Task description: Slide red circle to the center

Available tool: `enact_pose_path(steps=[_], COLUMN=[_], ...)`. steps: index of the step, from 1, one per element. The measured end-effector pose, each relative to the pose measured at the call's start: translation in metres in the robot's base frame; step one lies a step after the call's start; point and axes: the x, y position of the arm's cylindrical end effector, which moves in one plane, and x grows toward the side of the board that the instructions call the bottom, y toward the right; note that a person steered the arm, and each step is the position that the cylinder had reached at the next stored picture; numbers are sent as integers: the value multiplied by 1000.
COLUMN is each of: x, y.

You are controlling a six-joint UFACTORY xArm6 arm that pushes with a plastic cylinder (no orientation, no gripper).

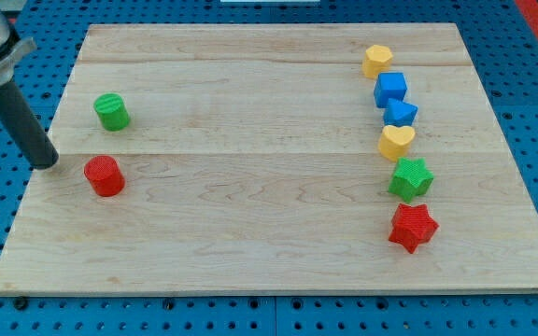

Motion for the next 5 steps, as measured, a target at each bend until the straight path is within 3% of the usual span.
enact_pose_path(steps=[2,3,4,5], x=[21,-21,-27,-1], y=[129,168,203,207])
